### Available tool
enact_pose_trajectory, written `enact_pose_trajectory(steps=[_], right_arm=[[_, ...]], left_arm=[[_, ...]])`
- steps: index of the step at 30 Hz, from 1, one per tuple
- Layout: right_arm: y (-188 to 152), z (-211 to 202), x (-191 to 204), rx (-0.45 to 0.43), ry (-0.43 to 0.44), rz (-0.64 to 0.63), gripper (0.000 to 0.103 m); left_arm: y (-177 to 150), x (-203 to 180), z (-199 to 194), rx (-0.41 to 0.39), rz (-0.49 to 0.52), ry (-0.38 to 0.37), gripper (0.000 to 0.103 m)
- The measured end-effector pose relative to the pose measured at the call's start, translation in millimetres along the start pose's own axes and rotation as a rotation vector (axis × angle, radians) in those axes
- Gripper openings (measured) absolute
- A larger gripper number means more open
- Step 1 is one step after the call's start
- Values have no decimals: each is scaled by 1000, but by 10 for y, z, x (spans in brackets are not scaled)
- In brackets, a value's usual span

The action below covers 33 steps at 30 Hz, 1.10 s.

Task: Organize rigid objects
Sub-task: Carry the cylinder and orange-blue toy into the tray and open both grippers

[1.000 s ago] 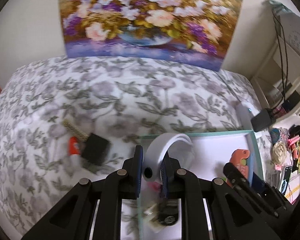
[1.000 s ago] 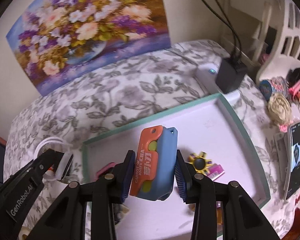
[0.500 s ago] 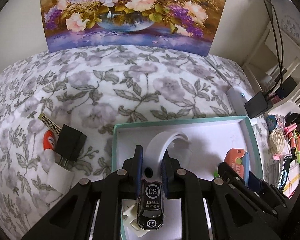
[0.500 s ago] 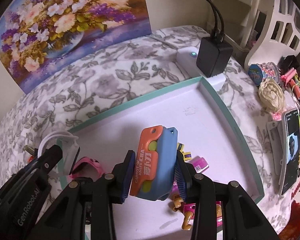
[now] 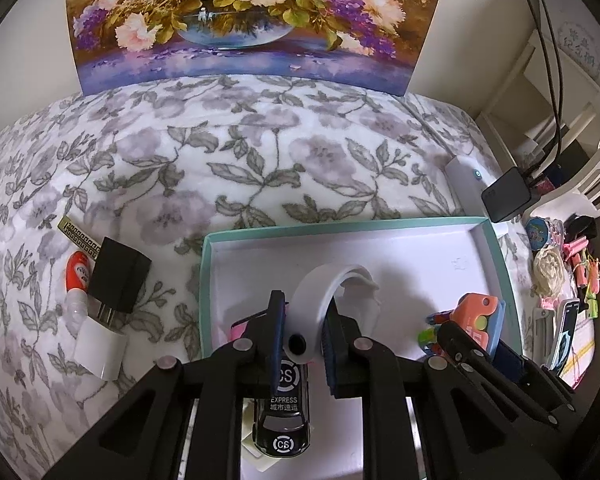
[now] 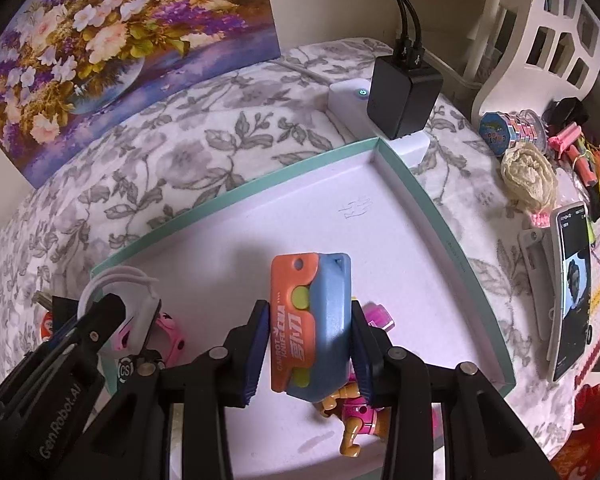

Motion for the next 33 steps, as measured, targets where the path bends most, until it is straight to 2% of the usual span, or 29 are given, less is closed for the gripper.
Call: enact_pose_trajectory(steps=[7,11,17,22,28,33], right_arm=[[1,8,3,8,1,-2,41],[-3,9,7,11,1,-2,41],[-3,10,14,16,-1,-4,41],[11,-46,21,6,7,-1,41],[36,-132,39,-15,-4,-2,50],[55,-195,51,-35,-7,-4,56]], left_arm=[[-2,0,16,9,0,-3,20],[-1,9,28,16,1,-1,29],[19,24,-30,9,-1,-4,30],[39,67,-75,2,-13,-8,39],[78,176,-137,-9,-45,-3,41],[108,281,-168,-17,-74,10,49]])
Point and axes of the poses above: each gripper's, at about its wrist camera, not at the fingertips, and z roughly the way its jaws point, x to its left, y to its top, the point moved 1 cm from there along z, roughly the way its jaws point, and after that the axes turned 14 degrees about y, right-handed, at the moved point
